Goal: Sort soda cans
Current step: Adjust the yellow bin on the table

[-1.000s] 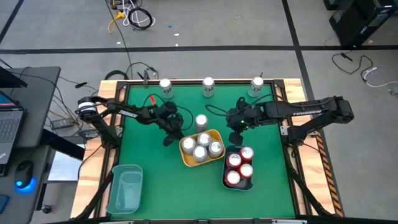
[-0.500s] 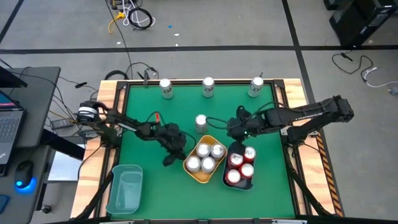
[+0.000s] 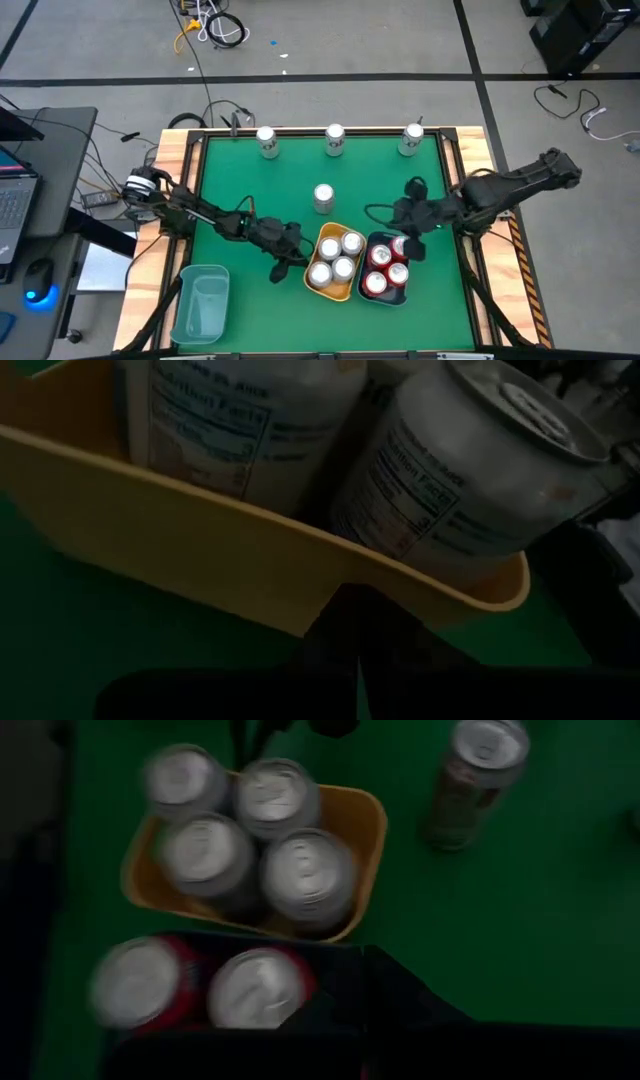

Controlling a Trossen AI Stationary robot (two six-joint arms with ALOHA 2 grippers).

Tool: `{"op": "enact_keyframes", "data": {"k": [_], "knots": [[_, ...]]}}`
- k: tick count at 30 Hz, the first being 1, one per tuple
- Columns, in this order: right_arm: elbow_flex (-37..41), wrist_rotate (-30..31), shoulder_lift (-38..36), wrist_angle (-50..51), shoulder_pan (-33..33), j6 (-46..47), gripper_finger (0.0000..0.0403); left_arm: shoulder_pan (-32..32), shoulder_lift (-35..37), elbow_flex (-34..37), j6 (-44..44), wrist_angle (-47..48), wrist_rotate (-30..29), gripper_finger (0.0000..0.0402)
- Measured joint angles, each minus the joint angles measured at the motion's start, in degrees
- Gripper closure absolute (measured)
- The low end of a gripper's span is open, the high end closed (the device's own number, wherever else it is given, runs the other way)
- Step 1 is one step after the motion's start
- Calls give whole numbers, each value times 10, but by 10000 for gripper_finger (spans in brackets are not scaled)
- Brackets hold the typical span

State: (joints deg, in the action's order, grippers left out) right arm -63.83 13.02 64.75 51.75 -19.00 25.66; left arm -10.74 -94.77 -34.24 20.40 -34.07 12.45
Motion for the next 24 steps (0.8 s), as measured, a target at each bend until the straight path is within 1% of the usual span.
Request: {"op": "enact_keyframes", "data": {"k": [5, 9, 16, 21, 24], "knots": [[0, 14, -14, 6, -54, 23, 403, -22, -51, -6, 36, -96, -16, 397], [3, 24, -14, 4, -95, 32, 403, -29, -95, -29, 50, -134, -17, 397], [34, 26, -14, 6, -141, 66, 403, -29, -137, -72, 42, -146, -4, 397], [57, 26, -21, 5, -159, 85, 403, -21, -133, -77, 38, -138, 7, 397], [58, 42, -28, 2, -162, 76, 403, -5, -113, -77, 44, -124, 38, 397]]}}
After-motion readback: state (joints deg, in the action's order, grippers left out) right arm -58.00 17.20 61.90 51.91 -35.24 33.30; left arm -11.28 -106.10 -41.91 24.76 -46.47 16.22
